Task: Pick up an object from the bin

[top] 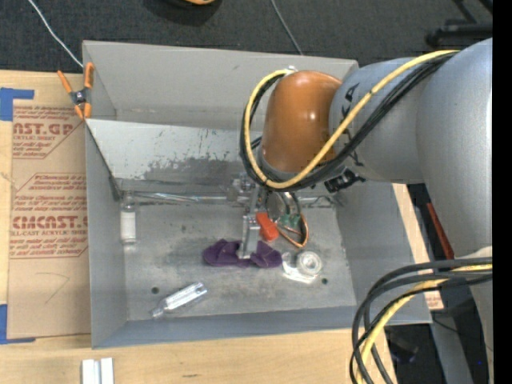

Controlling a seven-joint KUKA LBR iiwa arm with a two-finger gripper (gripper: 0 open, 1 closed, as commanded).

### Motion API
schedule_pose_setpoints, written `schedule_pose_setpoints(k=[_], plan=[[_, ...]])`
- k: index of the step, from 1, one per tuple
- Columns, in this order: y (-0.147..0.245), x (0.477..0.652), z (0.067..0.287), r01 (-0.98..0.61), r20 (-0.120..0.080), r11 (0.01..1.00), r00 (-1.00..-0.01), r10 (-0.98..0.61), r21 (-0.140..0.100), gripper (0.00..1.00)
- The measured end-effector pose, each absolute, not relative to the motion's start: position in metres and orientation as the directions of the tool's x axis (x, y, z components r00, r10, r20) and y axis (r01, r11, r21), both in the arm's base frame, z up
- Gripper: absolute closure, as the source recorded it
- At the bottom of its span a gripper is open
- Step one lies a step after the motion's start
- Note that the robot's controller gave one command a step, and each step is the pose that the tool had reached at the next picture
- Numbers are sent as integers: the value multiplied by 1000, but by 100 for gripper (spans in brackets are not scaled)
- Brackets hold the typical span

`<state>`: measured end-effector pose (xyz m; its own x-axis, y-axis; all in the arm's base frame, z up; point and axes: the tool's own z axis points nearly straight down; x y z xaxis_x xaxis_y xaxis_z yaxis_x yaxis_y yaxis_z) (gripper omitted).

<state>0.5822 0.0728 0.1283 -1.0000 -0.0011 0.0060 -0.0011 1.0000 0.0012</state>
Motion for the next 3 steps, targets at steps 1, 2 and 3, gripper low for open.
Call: schedule_pose_setpoints(k=[1,2,3], plan=[[73,583,130,-1,4,1000,-1000,-1,1,0],[52,547,71,-176,8,984,-984,-176,2,0],[32,539,70,-329,2,944,-944,-329,4,100]])
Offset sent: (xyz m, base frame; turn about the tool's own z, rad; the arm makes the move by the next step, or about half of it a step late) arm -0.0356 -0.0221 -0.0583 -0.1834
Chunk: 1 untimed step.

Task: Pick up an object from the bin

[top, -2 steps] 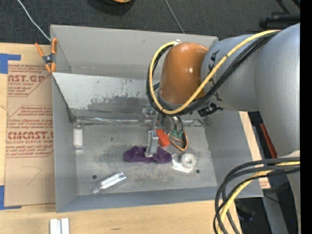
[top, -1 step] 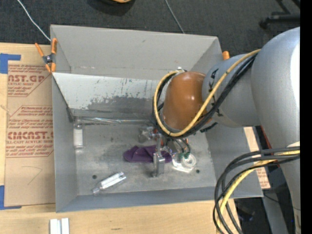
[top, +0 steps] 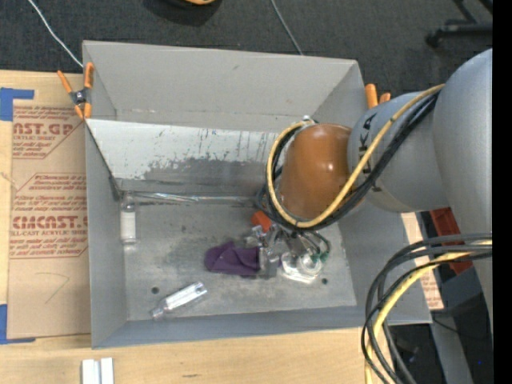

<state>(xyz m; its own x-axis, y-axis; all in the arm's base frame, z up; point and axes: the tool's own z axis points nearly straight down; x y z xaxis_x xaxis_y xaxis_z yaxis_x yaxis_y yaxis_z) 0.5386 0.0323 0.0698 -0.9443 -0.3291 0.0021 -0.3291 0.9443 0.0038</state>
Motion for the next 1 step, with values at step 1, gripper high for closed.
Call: schedule_pose_setpoints(k=[1], plan=[[32,539,70,-329,2,944,-944,-329,4,100]])
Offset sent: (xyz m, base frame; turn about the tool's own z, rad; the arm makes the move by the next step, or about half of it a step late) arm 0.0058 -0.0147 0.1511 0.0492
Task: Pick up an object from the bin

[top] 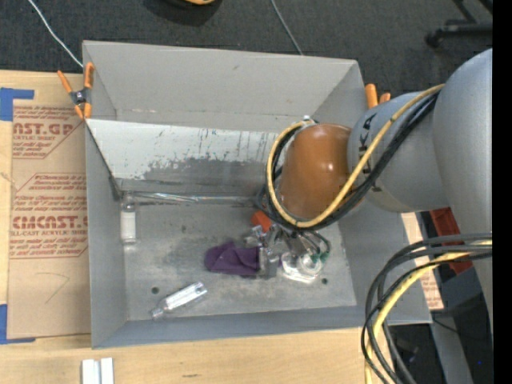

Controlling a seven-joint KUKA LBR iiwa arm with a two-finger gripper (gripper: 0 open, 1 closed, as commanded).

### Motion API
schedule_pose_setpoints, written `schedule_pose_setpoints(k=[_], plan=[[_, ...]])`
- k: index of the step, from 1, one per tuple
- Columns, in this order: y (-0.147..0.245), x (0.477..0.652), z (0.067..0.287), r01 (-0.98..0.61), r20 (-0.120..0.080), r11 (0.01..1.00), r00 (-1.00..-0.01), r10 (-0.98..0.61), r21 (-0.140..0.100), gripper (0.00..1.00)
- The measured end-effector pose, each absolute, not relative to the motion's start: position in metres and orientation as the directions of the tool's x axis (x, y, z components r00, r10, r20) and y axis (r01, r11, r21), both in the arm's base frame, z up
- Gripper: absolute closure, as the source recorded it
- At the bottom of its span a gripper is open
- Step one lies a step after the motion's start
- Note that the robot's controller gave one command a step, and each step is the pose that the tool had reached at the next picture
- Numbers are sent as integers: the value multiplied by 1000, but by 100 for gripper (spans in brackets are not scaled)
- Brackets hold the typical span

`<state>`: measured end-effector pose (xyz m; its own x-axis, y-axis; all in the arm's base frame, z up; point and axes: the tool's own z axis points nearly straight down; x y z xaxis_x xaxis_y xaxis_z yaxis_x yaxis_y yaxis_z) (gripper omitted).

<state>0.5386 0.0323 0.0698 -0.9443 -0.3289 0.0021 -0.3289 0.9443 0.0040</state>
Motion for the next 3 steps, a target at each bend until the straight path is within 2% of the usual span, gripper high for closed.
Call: schedule_pose_setpoints(k=[1,2,3], plan=[[24,541,160,-301,5,954,-954,-301,4,100],[22,546,107,-296,-5,955,-955,-296,4,100],[19,538,279,-311,-2,950,-950,-311,3,100]])
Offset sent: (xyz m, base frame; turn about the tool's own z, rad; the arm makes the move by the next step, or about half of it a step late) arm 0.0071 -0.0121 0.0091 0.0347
